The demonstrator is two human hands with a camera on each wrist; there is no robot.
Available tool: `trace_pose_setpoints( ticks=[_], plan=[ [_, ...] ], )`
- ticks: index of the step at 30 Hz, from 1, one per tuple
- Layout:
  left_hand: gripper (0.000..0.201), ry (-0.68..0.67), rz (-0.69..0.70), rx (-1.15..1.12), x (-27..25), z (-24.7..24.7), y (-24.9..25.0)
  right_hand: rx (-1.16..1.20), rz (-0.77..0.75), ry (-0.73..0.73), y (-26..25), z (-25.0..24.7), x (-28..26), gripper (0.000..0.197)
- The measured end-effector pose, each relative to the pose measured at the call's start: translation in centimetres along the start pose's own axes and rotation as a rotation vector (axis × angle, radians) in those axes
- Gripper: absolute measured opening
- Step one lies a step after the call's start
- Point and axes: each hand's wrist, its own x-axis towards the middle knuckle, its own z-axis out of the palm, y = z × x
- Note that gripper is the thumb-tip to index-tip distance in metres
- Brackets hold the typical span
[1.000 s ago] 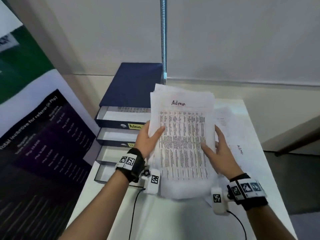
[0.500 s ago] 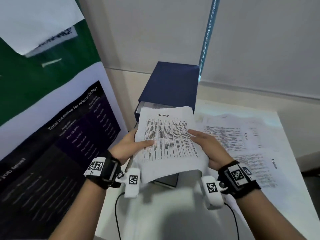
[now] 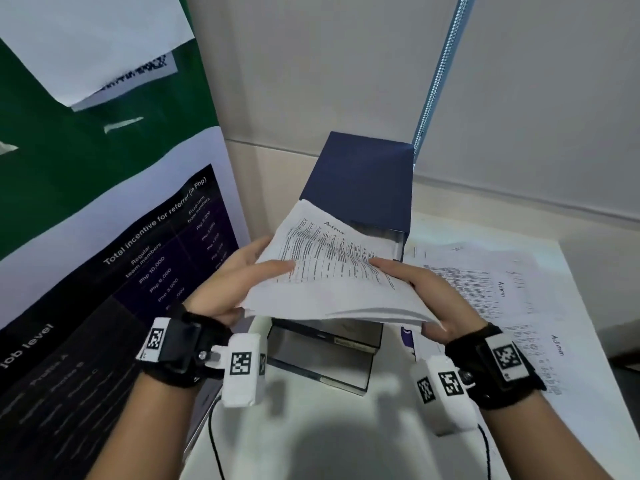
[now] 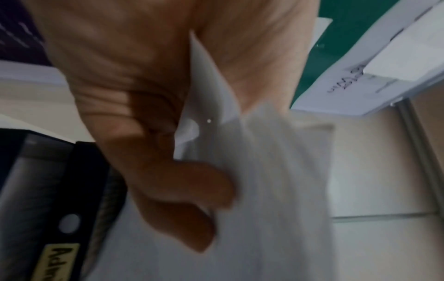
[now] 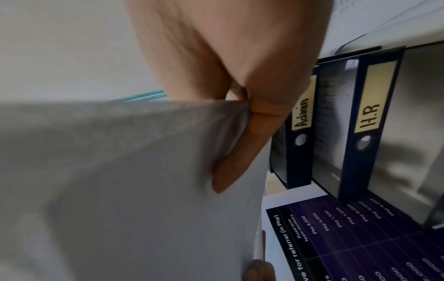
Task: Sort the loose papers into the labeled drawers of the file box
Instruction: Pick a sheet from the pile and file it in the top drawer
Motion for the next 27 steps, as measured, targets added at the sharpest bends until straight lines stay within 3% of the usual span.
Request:
trace_pose_setpoints(
  ticks=[3, 4, 9, 11, 15, 17, 23, 27],
  plan=[
    [0.085, 0.139, -0.035, -0.027, 1.3, -0.9, 0.1, 0.01, -0.02, 0.07, -0.2, -0.4, 0.7, 0.033],
    [0.087, 0.173, -0.049, -0.004, 1.8, -1.0, -0.1, 0.001, -0.032, 0.095, -0.3, -0.5, 1.1, 0.034],
    [0.059, 0.208, -0.084, 0.1, 4.0, -1.0, -1.8, -0.124, -0.105, 0.226, -0.5, -0.8, 3.5, 0.036],
    [0.042, 0.207, -0.037, 0.173, 4.7, -1.0, -2.4, -0.18, -0.091, 0.25, -0.7, -1.3, 3.6, 0.042],
    [0.024, 0.304, 0.055, 0.242, 6.7, -1.6, -3.2, -0.345, 0.031, 0.015, -1.3, -2.9, 1.9, 0.039],
    [0.021, 0.371, 0.088, 0.342, 7.9, -1.9, -3.5, -0.413, 0.02, -0.018, -1.7, -3.5, 2.2, 0.038],
    [0.055, 0.555, 0.194, 0.67, 11.5, -0.2, -2.6, -0.331, -0.147, 0.242, -3.4, -4.5, 7.5, 0.033],
    [0.019, 0.532, 0.261, 0.911, 14.7, 1.3, -2.4, -0.559, -0.202, 0.362, -4.0, -5.1, 10.7, 0.023]
  ],
)
